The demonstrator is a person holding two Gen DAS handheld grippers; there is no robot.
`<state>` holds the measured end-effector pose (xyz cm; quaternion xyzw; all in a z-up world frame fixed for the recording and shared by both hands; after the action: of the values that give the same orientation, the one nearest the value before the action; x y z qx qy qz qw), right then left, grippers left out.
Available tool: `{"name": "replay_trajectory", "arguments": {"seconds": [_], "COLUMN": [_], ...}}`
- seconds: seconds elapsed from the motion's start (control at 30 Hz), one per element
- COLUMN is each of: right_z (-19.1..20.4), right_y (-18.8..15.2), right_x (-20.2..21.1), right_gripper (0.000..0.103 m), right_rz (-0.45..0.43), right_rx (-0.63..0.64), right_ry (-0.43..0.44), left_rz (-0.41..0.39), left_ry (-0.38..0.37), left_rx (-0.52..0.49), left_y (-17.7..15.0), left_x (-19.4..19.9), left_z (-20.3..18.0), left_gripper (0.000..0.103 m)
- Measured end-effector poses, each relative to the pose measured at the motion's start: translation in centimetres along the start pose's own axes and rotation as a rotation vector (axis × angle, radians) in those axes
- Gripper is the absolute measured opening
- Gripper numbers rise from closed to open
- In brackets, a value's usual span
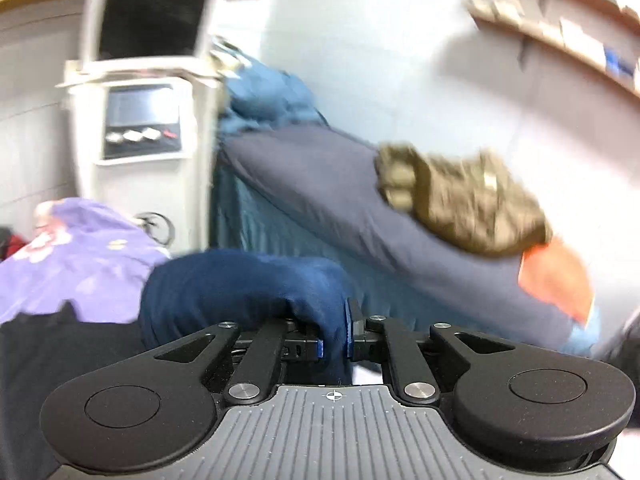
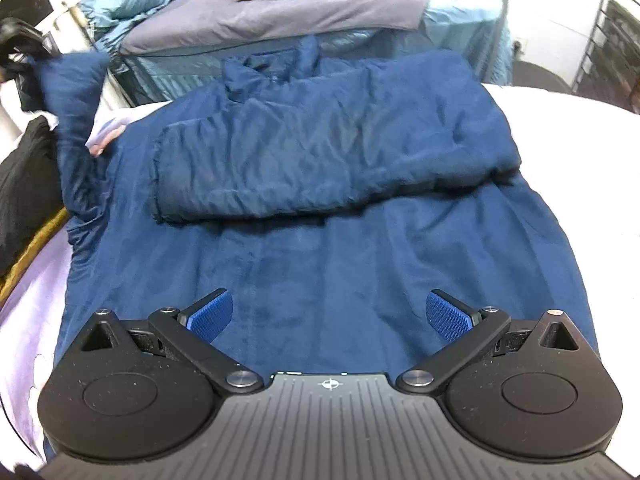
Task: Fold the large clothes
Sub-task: 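Fold the held sleeve across the jacket front with the left gripper and release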
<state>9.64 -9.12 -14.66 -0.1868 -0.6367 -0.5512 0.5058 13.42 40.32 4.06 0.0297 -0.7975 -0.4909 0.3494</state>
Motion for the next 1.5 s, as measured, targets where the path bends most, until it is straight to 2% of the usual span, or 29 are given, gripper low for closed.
{"name": "replay_trajectory", "arguments": {"seconds": [0.1,0.2,0.27,0.37,0.47,0.53,0.6,0.73,0.8,0.9,0.97,1.03,1.13,1.2,1.27,1.3,1.33,1.5], "right_z": [1.2,2.4,2.9,3.5,3.6,3.4,2.9,1.5,0.8,-0.2,-0.6,-1.1,-1.8,-2.2,-2.5,-2.6,-2.7,-3.2], "right_y": [0.4,0.5,0.3,0.1,0.0,0.0,0.0,-0.5,-0.9,-1.4,-1.7,-1.9,-2.2,-2.4,-2.5,-2.6,-2.6,-2.7], "right_x": [-0.1,0.0,0.2,0.3,0.8,1.1,1.6,2.1,2.3,2.7,2.9,3.1,3.3,3.3,3.3,3.3,3.3,3.2], "right_gripper": [0.102,0.102,0.102,0.102,0.102,0.102,0.102,0.102,0.102,0.102,0.102,0.102,0.102,0.102,0.102,0.102,0.102,0.102], "right_rz": [-0.013,-0.02,-0.023,-0.02,-0.025,-0.033,-0.048,-0.053,-0.054,-0.058,-0.06,-0.06,-0.055,-0.05,-0.043,-0.039,-0.036,-0.032], "right_rx": [0.026,0.049,0.053,0.05,0.058,0.059,0.05,-0.004,-0.034,-0.075,-0.093,-0.101,-0.119,-0.131,-0.134,-0.134,-0.134,-0.139], "right_ry": [0.026,0.047,0.059,0.072,0.074,0.063,0.054,0.042,0.035,0.026,0.02,0.01,-0.004,-0.013,-0.022,-0.027,-0.032,-0.044], "left_rz": [-0.056,-0.062,-0.011,0.061,0.052,0.029,0.009,-0.032,-0.027,0.035,0.109,0.196,0.31,0.382,0.416,0.418,0.424,0.4], "left_ry": [0.086,0.202,0.279,0.347,0.353,0.348,0.298,0.152,0.059,-0.066,-0.15,-0.198,-0.218,-0.194,-0.145,-0.124,-0.114,-0.133], "left_rx": [0.059,0.093,0.168,0.26,0.245,0.176,0.12,-0.055,-0.135,-0.263,-0.323,-0.393,-0.54,-0.656,-0.734,-0.769,-0.804,-0.92], "left_y": [0.5,-1.9,-4.8,-8.4,-9.0,-8.0,-6.7,-4.7,-4.9,-7.5,-10.9,-15.3,-22.6,-27.5,-30.5,-31.5,-32.3,-33.5], "left_x": [5.1,8.1,8.7,7.9,7.2,6.8,6.3,4.8,3.9,2.2,0.7,-1.1,-3.7,-5.5,-6.4,-6.7,-6.9,-6.1], "left_z": [4.7,9.4,12.9,16.6,17.0,15.4,12.7,4.9,0.4,-6.8,-10.9,-14.2,-18.1,-19.6,-20.2,-20.3,-20.4,-20.2], "left_gripper": [0.052,0.052,0.051,0.05,0.051,0.051,0.051,0.05,0.051,0.052,0.052,0.052,0.052,0.054,0.067,0.091,0.103,0.103]}}
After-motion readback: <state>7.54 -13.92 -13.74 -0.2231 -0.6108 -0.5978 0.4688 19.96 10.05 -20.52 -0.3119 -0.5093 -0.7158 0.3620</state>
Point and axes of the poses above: each gripper's, at about its wrist camera, not at the fingertips, and x roughly against the way its jaws point, z to its left, y to its top, the point moved 6 cm from there along -x, roughly the way its jaws point, and after that the axes turned 3 degrees about x, right-handed, at the moved point
